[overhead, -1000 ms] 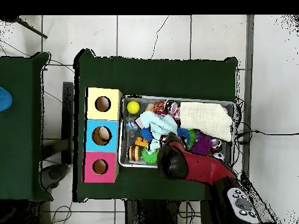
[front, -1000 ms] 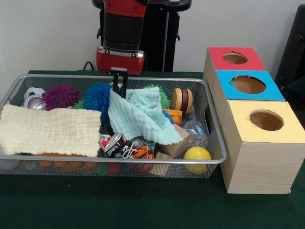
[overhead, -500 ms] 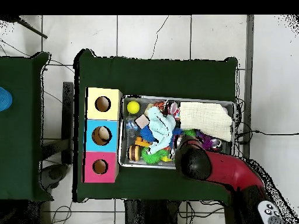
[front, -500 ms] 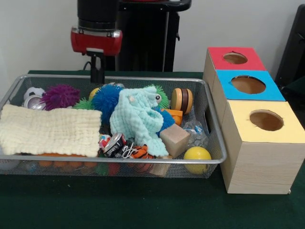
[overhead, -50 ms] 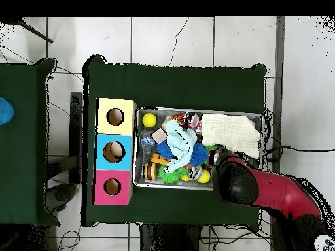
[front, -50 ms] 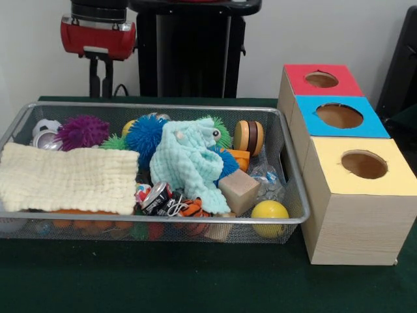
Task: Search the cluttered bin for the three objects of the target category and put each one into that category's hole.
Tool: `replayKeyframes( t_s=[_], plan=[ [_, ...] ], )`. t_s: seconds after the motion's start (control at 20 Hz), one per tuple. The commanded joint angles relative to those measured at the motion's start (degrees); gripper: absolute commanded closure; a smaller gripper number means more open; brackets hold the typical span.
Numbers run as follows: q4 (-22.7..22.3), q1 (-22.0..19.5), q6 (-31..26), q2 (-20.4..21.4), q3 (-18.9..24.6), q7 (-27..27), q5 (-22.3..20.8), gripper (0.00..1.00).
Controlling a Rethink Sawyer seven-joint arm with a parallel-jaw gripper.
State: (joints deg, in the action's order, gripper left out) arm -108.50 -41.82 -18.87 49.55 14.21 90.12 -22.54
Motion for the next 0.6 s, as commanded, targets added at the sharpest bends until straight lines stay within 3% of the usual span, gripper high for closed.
replayKeyframes(
  t_s=[0.05,0.15,0.25,0.35,0.6],
  plan=[
    [1.72,-0.72,-8.57,-0.04,7.55,-7.72,-1.90,0.00],
    [1.38,-0.39,-7.05,-0.48,7.37,-4.71,-0.94,0.00],
    [2.08,1.94,-10.38,-0.76,4.49,-1.52,0.21,0.00],
    [1.86,2.56,-12.08,-0.64,4.48,-0.73,1.39,0.00],
    [0.76,3.55,-10.13,-1.34,4.30,2.32,2.89,0.00]
  ],
)
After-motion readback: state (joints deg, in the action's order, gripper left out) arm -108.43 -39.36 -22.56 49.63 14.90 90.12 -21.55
